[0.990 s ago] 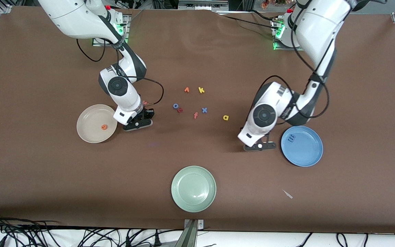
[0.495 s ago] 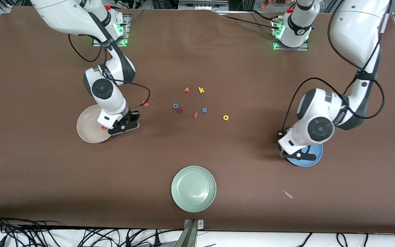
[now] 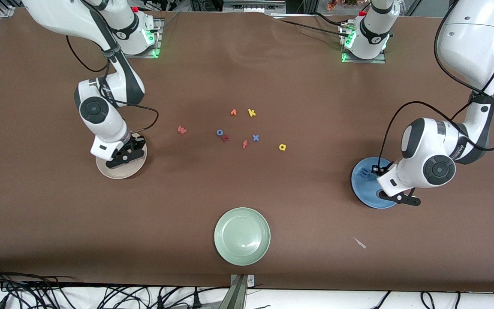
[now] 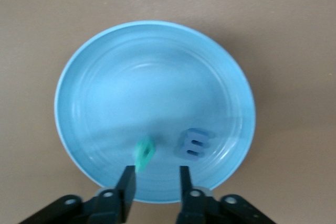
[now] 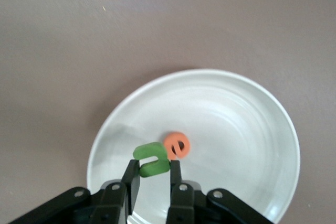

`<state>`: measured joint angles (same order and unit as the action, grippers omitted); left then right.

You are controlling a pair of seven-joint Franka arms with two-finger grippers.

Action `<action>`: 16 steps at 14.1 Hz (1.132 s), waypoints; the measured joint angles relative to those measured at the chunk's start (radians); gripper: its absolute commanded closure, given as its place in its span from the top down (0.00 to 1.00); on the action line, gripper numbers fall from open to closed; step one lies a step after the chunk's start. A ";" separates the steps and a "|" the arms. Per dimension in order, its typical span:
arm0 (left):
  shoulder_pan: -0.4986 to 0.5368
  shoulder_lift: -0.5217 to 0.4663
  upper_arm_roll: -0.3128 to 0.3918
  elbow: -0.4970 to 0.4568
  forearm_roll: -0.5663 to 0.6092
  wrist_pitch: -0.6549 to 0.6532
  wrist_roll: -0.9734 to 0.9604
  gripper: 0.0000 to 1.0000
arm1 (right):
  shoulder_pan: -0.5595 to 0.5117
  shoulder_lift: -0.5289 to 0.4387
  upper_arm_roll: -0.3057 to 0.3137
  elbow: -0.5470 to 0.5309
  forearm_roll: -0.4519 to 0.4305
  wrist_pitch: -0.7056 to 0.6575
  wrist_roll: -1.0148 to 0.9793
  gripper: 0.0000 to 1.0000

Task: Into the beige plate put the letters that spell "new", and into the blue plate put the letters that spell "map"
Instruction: 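Grasp the pink m with the right gripper while the left gripper grasps D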

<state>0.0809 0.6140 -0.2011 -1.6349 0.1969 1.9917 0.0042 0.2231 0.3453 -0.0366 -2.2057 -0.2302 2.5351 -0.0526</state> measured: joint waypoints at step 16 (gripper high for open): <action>-0.291 0.051 -0.269 -0.066 0.000 0.110 -0.700 0.98 | 0.016 -0.009 0.245 -0.080 0.036 0.070 0.452 0.86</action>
<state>-0.2100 0.6650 -0.4702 -1.7009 0.1969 2.1016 -0.6961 0.2388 0.3361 0.2080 -2.2859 -0.1941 2.6048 0.3991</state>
